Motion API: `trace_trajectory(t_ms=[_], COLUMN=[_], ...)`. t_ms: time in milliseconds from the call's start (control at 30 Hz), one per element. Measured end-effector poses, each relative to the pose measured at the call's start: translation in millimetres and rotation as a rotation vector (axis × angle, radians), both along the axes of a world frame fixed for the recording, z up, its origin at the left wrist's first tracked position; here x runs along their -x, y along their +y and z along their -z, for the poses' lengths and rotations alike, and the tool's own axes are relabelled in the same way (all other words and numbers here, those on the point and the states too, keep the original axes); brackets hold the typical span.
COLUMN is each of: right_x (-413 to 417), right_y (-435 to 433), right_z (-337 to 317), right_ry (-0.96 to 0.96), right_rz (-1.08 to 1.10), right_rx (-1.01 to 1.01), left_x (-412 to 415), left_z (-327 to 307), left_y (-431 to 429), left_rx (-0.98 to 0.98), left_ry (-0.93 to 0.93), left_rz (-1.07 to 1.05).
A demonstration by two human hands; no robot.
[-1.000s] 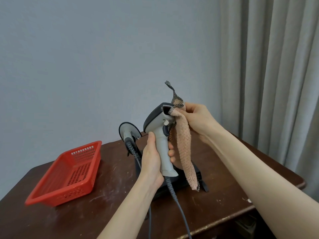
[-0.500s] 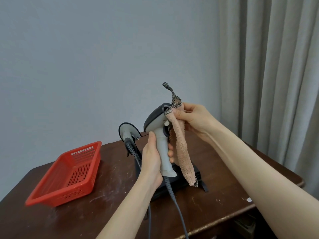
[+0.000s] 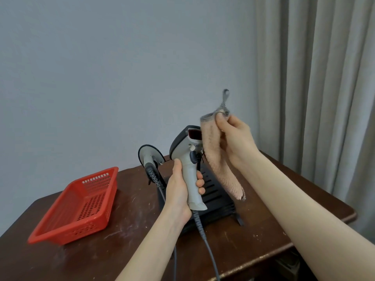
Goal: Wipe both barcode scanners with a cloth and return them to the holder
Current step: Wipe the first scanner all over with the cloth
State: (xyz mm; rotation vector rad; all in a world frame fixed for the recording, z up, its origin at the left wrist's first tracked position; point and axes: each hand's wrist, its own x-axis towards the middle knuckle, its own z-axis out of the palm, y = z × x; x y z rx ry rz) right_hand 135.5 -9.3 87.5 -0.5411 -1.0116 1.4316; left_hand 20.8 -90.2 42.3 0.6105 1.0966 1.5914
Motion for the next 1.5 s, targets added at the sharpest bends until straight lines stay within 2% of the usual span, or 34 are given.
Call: trace_trajectory(t_ms=[200,500,600,667,767,867,1033,1300,1367,1467,1500], right_x=[18.9,9.3,4.4,2.0,1.0,8.4,13.4,18.2,17.5,9.1,4.9], right_y=[-6.7,6.3,7.9,6.0,-0.5,-12.7,-17.7,-27.8,-28.5,-20.1,-16.4], right_z=[0.2,17.0,27.0,24.4,5.8,-9.2,-11.2,-13.7,-14.1,-14.5,-13.3], right_ry=[-0.291,-0.215,-0.228,-0.14,-0.083,-0.059,-0.305,-0.42,-0.38,-0.185,-0.222], right_rz=[0.133,0.038,0.076,0.124,0.189,0.142,0.271,0.404,0.414,0.461,0.535], right_rx=[-0.145,-0.019,0.085,0.1,0.029,-0.048,-0.2,-0.417,-0.361,-0.088,-0.082], left_x=[-6.1,-6.5,-5.0,-3.4,-3.4,-7.3,-6.9,-5.6,-5.9,-4.5,-4.0], left_z=[0.2,5.7,-1.1,-5.9,-5.4,-1.4,1.0,-4.2,-5.3,-5.9,-5.6], left_y=[0.5,-3.8,-5.0,-4.2,-3.5,-3.6,-2.4,-3.0,-3.5,-4.9,-4.8], left_rx=[-0.004,0.009,-0.03,-0.045,-0.031,-0.004,0.004,-0.004,0.004,0.01,0.008], left_ry=[0.002,-0.092,-0.147,-0.108,-0.05,-0.018,0.048,0.023,-0.004,-0.063,-0.053], left_rz=[0.004,-0.003,0.003,-0.005,-0.015,-0.005,-0.011,-0.008,-0.001,0.01,0.011])
